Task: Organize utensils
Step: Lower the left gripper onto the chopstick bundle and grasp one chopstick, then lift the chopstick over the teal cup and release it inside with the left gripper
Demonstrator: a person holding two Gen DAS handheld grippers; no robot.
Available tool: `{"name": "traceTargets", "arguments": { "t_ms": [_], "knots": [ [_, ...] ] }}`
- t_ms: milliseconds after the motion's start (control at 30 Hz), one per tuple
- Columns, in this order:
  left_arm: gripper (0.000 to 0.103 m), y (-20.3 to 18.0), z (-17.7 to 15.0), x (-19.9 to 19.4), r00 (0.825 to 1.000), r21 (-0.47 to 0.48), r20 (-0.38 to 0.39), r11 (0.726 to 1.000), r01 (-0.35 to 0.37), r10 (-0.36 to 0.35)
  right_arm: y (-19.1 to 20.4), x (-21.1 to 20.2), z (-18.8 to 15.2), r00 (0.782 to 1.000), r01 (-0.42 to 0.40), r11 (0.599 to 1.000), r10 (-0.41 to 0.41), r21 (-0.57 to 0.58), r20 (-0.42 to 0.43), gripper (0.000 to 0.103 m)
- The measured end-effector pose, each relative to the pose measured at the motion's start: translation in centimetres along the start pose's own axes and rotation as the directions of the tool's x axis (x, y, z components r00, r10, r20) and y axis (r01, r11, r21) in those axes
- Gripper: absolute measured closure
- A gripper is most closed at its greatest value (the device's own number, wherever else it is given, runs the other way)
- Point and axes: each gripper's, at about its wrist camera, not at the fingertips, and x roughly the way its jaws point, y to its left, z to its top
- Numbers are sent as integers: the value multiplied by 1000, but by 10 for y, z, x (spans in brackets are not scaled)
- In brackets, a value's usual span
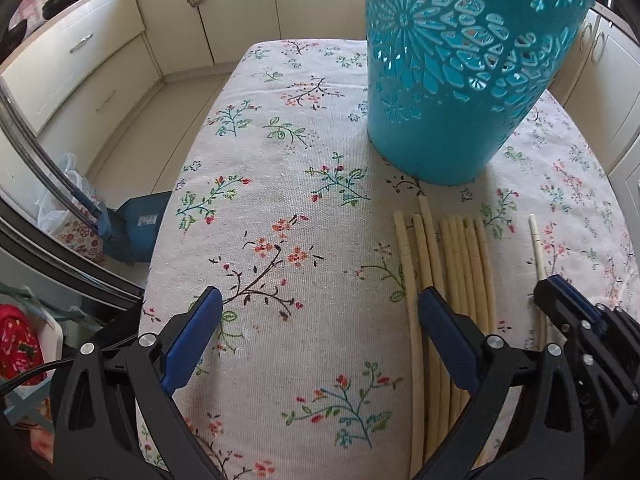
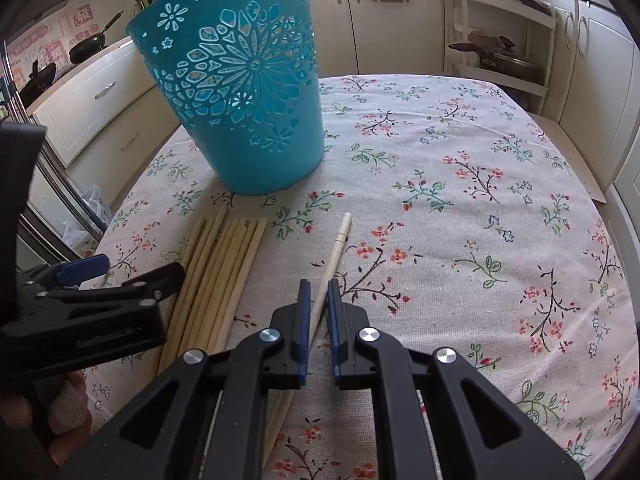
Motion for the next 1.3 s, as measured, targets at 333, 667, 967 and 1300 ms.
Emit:
{"name": "traceTargets", "arguments": {
  "t_ms": [333, 667, 967, 1300],
  "knots": [
    [72, -11, 7, -4, 997, 47, 44, 997, 58, -60, -7, 3, 8, 1000, -9, 1000, 9, 7, 2, 94],
    [98, 13, 10, -70, 924, 6, 35, 924, 382, -382, -15, 4, 10, 998, -65, 996, 65, 67, 7, 94],
    [98, 26, 94, -209, 697, 68, 541, 851, 521, -471, -17, 4, 12, 996, -89, 992, 88, 88, 16, 94],
    [98, -2, 173, -180, 635, -89, 756, 936, 341, -160, -23, 5, 12, 994, -112, 989, 110, 100, 26, 94]
  ]
}}
